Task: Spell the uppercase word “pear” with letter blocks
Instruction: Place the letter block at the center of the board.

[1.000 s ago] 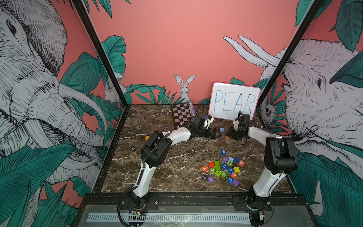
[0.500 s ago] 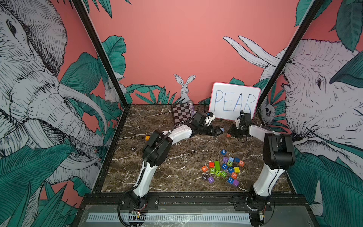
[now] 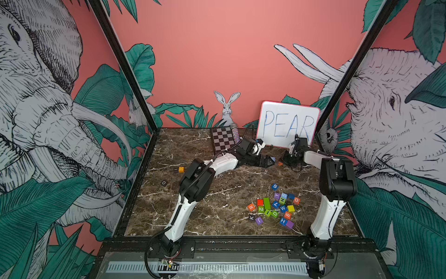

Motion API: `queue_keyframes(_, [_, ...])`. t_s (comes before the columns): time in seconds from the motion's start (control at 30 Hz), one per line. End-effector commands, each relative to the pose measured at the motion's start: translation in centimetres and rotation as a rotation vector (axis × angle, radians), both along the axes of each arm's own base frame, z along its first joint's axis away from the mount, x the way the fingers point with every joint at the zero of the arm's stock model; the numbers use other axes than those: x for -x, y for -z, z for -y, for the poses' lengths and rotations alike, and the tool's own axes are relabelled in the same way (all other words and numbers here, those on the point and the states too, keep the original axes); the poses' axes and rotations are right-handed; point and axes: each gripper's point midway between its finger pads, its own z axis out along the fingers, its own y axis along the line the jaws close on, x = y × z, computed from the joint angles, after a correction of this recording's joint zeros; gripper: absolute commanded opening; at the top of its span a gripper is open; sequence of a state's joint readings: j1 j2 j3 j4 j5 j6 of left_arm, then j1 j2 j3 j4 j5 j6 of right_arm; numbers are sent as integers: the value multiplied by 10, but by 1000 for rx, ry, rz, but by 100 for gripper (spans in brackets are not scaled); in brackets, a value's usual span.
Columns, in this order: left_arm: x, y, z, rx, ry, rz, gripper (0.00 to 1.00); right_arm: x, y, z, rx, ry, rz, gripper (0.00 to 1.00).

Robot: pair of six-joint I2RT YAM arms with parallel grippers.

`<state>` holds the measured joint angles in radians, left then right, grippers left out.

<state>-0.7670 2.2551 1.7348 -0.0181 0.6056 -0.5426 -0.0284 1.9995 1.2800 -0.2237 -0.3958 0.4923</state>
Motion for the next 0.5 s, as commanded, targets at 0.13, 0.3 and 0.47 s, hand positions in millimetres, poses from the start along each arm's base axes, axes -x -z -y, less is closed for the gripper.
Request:
queue_keyframes(0.13, [-4, -11, -1, 21, 7, -6, 99, -20, -6, 3, -15, 14, 33, 23])
queue_keyframes(0.3, [-4, -8, -2, 22, 5, -14, 99, -22, -2, 2, -35, 15, 23, 24])
queue_keyframes(0.47, [-4, -8, -2, 24, 3, -18, 99, -25, 0, 2, -66, 25, 23, 22])
